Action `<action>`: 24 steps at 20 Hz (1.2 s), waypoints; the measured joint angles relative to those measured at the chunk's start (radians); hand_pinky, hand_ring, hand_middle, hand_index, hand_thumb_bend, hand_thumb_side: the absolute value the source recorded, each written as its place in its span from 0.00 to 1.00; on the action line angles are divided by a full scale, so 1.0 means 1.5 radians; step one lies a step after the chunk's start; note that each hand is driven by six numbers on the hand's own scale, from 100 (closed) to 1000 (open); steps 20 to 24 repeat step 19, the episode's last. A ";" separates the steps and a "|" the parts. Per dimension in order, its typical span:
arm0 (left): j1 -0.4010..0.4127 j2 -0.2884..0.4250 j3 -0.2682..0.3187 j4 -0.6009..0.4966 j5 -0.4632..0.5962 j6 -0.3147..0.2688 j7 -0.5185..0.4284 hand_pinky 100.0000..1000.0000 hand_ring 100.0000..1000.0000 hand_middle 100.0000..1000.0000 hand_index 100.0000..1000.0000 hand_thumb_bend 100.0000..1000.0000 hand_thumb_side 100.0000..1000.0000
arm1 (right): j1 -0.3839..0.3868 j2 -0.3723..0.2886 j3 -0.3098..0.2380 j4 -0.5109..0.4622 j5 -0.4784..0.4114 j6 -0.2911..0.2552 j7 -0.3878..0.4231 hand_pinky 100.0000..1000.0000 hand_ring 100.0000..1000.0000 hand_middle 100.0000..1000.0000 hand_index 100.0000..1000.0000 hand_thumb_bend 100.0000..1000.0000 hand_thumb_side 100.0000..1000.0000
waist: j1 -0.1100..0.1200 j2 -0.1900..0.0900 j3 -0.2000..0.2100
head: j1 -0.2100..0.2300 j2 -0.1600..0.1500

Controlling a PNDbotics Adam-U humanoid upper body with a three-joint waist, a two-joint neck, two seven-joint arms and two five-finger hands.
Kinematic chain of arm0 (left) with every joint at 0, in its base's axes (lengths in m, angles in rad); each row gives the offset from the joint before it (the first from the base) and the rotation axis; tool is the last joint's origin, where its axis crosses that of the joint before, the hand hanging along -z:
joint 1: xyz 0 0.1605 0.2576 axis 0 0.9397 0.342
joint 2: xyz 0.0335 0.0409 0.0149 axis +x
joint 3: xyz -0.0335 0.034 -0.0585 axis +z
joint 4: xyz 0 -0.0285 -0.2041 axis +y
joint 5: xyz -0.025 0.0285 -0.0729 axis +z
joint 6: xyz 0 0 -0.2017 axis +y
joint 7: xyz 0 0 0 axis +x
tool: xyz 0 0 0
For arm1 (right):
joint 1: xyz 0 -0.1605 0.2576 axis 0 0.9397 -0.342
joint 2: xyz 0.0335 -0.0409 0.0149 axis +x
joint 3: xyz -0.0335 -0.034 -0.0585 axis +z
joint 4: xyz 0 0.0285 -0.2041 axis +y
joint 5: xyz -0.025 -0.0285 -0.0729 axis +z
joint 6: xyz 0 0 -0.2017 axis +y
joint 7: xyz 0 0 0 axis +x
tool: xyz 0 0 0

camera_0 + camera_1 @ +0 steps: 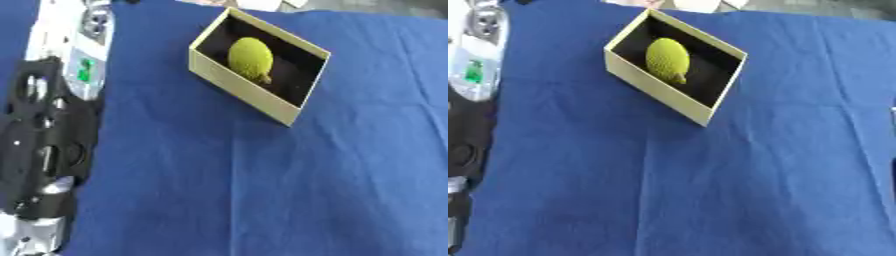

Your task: Pick up objects on the table and place them in the box.

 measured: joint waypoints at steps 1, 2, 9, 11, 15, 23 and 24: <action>0.013 0.016 0.003 -0.017 0.011 0.010 0.011 0.66 0.59 0.53 0.65 0.18 0.00 | 0.002 -0.003 -0.001 0.000 0.002 0.000 -0.002 0.75 0.71 0.58 0.74 0.00 0.45 | 0.002 0.000 0.004 | -0.005 0.000; 0.027 0.032 0.004 -0.034 0.022 0.020 0.021 0.65 0.58 0.52 0.64 0.18 0.00 | 0.002 -0.006 -0.002 0.000 0.004 -0.001 -0.004 0.74 0.71 0.58 0.74 0.00 0.44 | 0.004 0.000 0.008 | -0.009 0.000; 0.139 0.147 -0.020 -0.153 0.094 0.079 0.094 0.63 0.54 0.49 0.62 0.07 0.00 | 0.001 -0.015 -0.008 0.000 0.016 -0.006 -0.019 0.74 0.71 0.57 0.74 0.00 0.44 | 0.004 0.005 0.016 | -0.021 -0.001; 0.170 0.177 -0.025 -0.185 0.114 0.096 0.114 0.63 0.55 0.50 0.63 0.07 0.00 | 0.000 -0.015 -0.009 0.000 0.016 -0.008 -0.022 0.74 0.71 0.57 0.74 0.00 0.44 | -0.001 0.010 0.016 | -0.021 -0.003; 0.237 0.210 -0.029 -0.252 0.155 0.113 0.155 0.65 0.56 0.51 0.64 0.06 0.00 | -0.005 -0.015 -0.012 0.000 0.016 -0.012 -0.027 0.74 0.70 0.57 0.74 0.00 0.44 | -0.007 0.012 0.016 | -0.019 -0.007; 0.299 0.209 -0.045 -0.309 0.195 0.111 0.195 0.69 0.61 0.53 0.65 0.01 0.00 | -0.011 -0.014 -0.012 0.000 0.016 -0.015 -0.030 0.73 0.70 0.57 0.74 0.00 0.44 | -0.010 0.012 0.013 | -0.018 -0.007; 0.299 0.209 -0.045 -0.309 0.195 0.111 0.195 0.69 0.61 0.53 0.65 0.01 0.00 | -0.011 -0.014 -0.012 0.000 0.016 -0.015 -0.030 0.73 0.70 0.57 0.74 0.00 0.44 | -0.010 0.012 0.013 | -0.018 -0.007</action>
